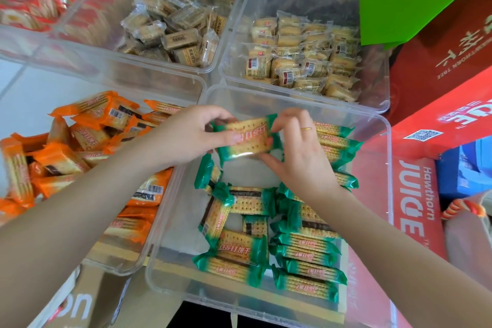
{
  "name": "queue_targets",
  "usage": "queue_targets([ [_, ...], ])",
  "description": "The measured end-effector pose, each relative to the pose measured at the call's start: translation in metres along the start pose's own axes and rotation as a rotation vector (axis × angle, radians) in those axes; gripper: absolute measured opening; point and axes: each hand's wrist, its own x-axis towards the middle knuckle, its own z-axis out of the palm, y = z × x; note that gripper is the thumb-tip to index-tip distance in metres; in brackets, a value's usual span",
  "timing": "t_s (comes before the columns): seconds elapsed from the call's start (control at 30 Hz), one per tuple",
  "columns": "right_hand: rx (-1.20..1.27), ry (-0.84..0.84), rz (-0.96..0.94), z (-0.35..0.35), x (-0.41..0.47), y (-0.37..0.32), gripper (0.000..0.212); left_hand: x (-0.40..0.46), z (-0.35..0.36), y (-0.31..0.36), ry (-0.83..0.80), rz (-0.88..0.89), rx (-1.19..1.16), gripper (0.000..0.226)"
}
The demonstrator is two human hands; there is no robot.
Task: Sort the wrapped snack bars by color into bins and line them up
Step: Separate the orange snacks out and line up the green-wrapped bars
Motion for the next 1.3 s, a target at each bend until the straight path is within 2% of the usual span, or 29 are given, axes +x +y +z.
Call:
queue_targets([
  [0.07,0.216,-0.04,0.251,0.0,0.001,-0.01,0.048,-0.01,-0.004,-0.006,0.22,0.047,0.112,0.018],
  [0.13,0.369,-0.26,0.452,0.005,0.004,-0.019,0.042,-0.019,-0.005,-0.012,0.362,0.069,0.102,0.02],
  [0.17,0.386,-0.423,0.485,0.011,0.004,-0.023,0.041,-0.021,-0.005,-0.015,0.399,0.067,0.081,0.02],
  [0.23,0.361,-0.677,0.434,0.027,0.003,-0.032,0.05,-0.022,-0.003,-0.022,0.433,0.055,0.075,0.024],
  [0.3,0.345,-0.765,0.359,0.041,0.002,-0.042,0.069,-0.023,-0.002,-0.027,0.447,0.059,0.084,0.027],
  [0.43,0.347,-0.735,0.275,0.064,-0.001,-0.053,0.09,-0.024,-0.001,-0.031,0.5,0.063,0.055,0.03],
  [0.57,0.219,-0.55,0.246,0.064,-0.006,-0.054,0.069,-0.023,0.001,-0.032,0.506,0.068,0.053,0.032],
  [0.63,0.333,-0.482,0.213,0.047,-0.008,-0.046,0.06,-0.024,0.002,-0.031,0.502,0.096,0.048,0.029],
  [0.77,0.914,-0.392,0.198,-0.006,-0.014,-0.018,0.056,-0.022,0.004,-0.024,0.508,0.12,0.001,0.018],
  [0.83,1.08,-0.277,0.18,-0.025,-0.015,-0.008,0.05,-0.017,0.007,-0.018,0.466,0.105,-0.066,0.016],
  [0.93,1.128,-0.226,0.208,-0.037,-0.014,0.0,0.046,-0.008,0.016,-0.008,0.366,0.027,-0.187,0.013],
  [1.1,1.162,-0.285,0.262,-0.045,-0.018,0.005,0.047,0.009,0.033,0.001,0.218,-0.203,-0.734,0.014],
  [1.17,1.17,-0.295,0.244,-0.047,-0.016,0.005,0.047,0.012,0.036,-0.001,0.177,-0.227,-0.786,0.017],
  [1.3,1.288,-0.283,0.262,-0.047,-0.011,0.004,0.046,0.016,0.031,-0.006,0.26,-0.254,-0.859,0.018],
])
